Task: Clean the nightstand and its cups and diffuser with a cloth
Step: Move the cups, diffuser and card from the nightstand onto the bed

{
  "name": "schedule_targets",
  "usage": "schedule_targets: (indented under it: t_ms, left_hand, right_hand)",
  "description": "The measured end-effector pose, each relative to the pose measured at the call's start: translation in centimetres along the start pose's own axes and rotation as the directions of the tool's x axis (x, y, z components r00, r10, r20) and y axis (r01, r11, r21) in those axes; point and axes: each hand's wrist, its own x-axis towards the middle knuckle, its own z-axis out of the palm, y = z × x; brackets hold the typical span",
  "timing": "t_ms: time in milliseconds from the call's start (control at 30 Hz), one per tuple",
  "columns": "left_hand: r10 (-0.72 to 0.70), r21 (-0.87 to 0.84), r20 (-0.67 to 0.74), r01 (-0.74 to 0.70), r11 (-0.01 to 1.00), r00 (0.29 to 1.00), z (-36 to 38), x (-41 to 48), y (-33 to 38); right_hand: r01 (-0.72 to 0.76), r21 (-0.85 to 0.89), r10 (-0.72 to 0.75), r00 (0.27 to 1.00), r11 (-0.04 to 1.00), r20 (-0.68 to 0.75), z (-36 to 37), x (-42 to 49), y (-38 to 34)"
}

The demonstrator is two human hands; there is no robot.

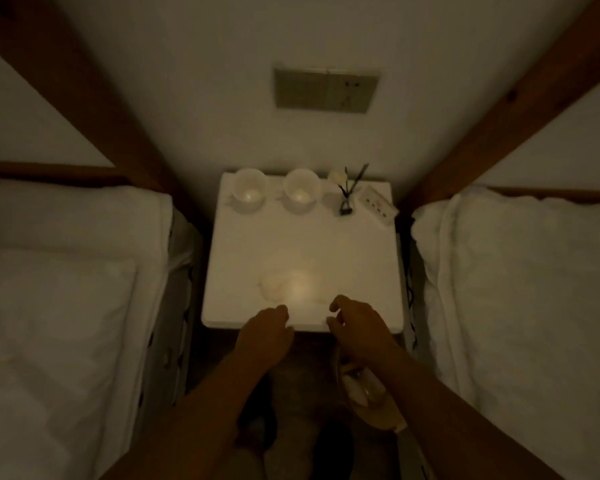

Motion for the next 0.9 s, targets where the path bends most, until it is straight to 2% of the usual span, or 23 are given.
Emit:
schedule_targets:
  t_ms: [133,267,433,567,800,900]
  left_hand:
    - [0.039,-0.038,0.077,-0.036,0.999,0.996,-5.3,2.5,-3.4]
    - [0.048,0.009,0.069,-0.049,0.999,0.996,-8.6,5.3,-6.6]
    - [0.049,-0.044,-0.037,-0.051,0.998,0.998,-10.6,9.0,-8.7]
    - [0.009,-0.133,-0.176,-0.033,0.991,0.984,-11.5,12.5,-8.1]
    - [-0.042,-0.084,-0.367,0.012,0.996,0.929,-13.0,18.5,-6.5]
    - [-0.065,-0.078,-0.373,0.038,0.996,0.926,-13.1,20.2,-6.2]
  right_hand:
    - [0.004,-0.048,-0.004,1.0,0.999,0.0,-1.0,3.7,-4.0]
    - [-0.008,-0.037,0.007,0.999,0.999,-0.052,-1.8,7.5,-6.8]
    - [-0.041,0.048,0.05,0.98,0.998,-0.194,-2.5,12.5,-8.6]
    - [-0.068,0.222,0.124,0.961,0.973,-0.249,-2.7,16.6,-9.0]
    - [-0.022,0.067,0.046,0.929,0.997,-0.367,-2.5,21.9,-8.0]
    - [-0.047,0.077,0.073,0.919,0.996,-0.387,-2.8,23.2,-7.9]
